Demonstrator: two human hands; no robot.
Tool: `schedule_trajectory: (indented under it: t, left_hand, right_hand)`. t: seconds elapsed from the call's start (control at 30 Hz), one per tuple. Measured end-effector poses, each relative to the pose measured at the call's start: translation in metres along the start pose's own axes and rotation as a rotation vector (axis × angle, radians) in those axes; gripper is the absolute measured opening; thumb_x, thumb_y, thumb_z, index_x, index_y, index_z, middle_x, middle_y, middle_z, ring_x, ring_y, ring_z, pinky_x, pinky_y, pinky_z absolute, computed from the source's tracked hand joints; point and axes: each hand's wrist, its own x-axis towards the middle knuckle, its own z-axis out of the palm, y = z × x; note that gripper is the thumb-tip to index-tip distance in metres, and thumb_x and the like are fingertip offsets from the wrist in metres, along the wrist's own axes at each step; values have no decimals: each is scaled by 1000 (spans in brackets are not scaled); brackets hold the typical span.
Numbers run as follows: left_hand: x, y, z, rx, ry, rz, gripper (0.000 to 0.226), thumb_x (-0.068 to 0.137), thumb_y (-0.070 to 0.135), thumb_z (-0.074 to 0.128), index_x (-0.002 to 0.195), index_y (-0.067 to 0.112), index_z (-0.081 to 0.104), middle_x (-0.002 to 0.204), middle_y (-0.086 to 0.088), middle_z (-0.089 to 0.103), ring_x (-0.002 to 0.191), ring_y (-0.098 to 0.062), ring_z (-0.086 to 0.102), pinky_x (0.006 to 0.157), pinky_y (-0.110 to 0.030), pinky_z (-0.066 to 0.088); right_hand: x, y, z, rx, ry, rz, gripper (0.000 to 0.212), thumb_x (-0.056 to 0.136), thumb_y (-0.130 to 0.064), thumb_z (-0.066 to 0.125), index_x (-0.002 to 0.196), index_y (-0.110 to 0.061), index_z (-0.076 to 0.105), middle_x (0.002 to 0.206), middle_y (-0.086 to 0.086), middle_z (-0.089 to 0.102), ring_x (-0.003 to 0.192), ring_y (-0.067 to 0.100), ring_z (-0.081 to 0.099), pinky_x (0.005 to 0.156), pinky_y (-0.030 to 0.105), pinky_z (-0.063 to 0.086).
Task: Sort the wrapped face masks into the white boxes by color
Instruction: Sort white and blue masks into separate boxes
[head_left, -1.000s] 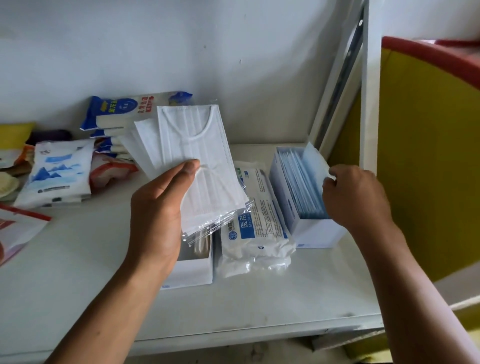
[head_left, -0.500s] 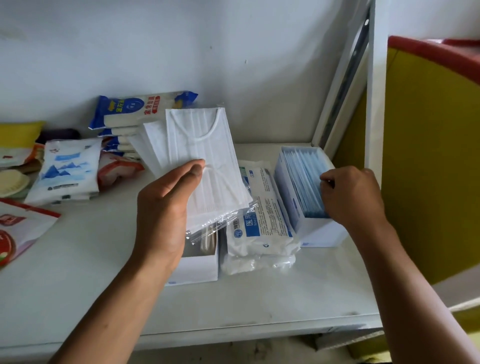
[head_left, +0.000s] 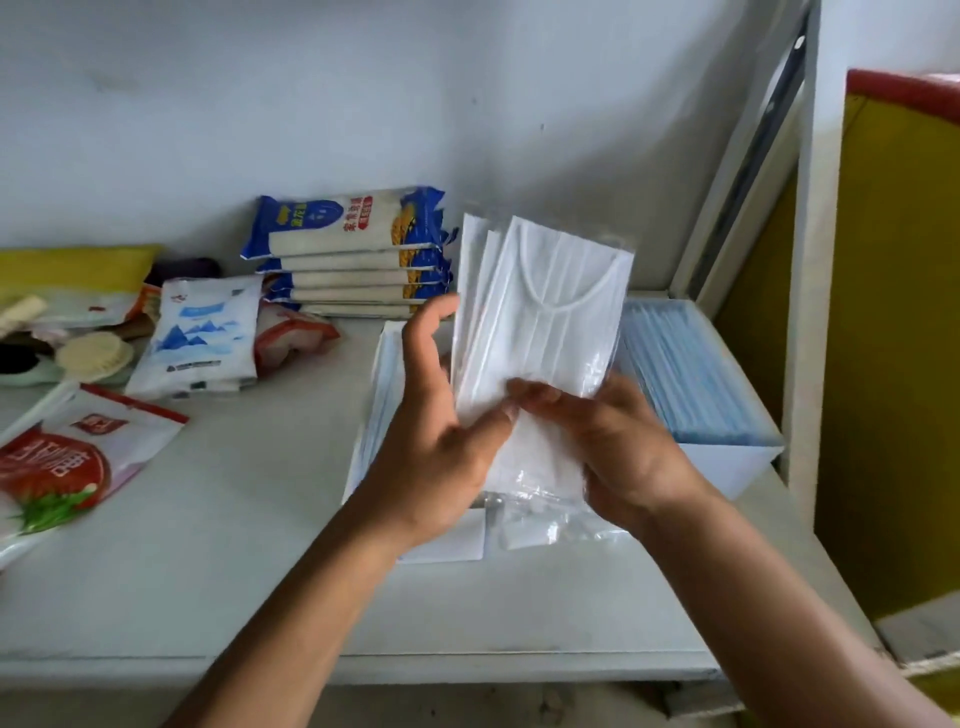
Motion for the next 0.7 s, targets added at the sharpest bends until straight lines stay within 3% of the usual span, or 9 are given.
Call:
schedule_trajectory:
  t: [0.1,0.2,0.3,0.33,0.4,0.5,0.57,0.7]
  left_hand:
    - [-5,1,12,-20,185,-75,76,80,26,65,144,35,25,116,4,66,103,-4,67,89,-20,50]
    - [-4,-4,13,-4,181,-80,56,87,42,61,139,27,45,122,13,66,115,-2,61,101,-29,45]
    - [-4,-1,12,49,125,-71,27,98,35,53,116,18,64,87,18,68,88,2,62,87,-26,45]
    - [-4,3,12,51,121,-62,25,97,34,52,111,18,66,86,14,70,86,-2,64,84,-27,48]
    - [-4,8,10,8,104,-90,27,93,34,54,112,19,67,98,5,75,97,-9,69,89,-31,54]
    - [-1,10,7,-89,66,-191,40,87,40,61,122,21,65,113,1,74,111,-13,68,101,-41,51]
    - [-3,13,9,-292,103,-293,53,86,49,63,129,17,62,123,-6,70,119,-22,64,106,-48,45]
    - [-6,21,18,-905,377,-583,67,93,54,49,133,1,58,128,-24,64,119,-37,62,108,-44,43]
  right_hand:
    - [5,-4,-7,-90,41,-61,38,69,1,77,106,3,71,104,24,74,99,39,72,86,47,59]
    - [4,-10,-7,-178,-53,-92,46,67,6,80,111,2,70,108,22,74,103,39,71,90,48,57]
    - [2,-10,-2,-221,-86,-95,47,68,0,79,114,3,68,109,21,73,104,38,70,93,50,56]
    - [3,-10,-2,-208,-69,-96,46,69,0,78,114,4,68,109,23,73,104,39,70,94,53,55]
    - [4,-10,-4,-160,-18,-107,45,67,4,82,110,6,70,108,25,73,103,42,70,94,55,54]
    - [5,-14,-4,-70,12,-159,43,66,5,78,107,5,70,105,23,73,100,40,71,86,48,58]
    - [6,-15,-2,-2,52,-189,42,67,8,76,108,2,69,103,18,74,97,35,72,81,41,59]
    - [8,-12,1,78,121,-236,47,68,3,76,115,0,67,106,16,74,101,34,71,80,40,58]
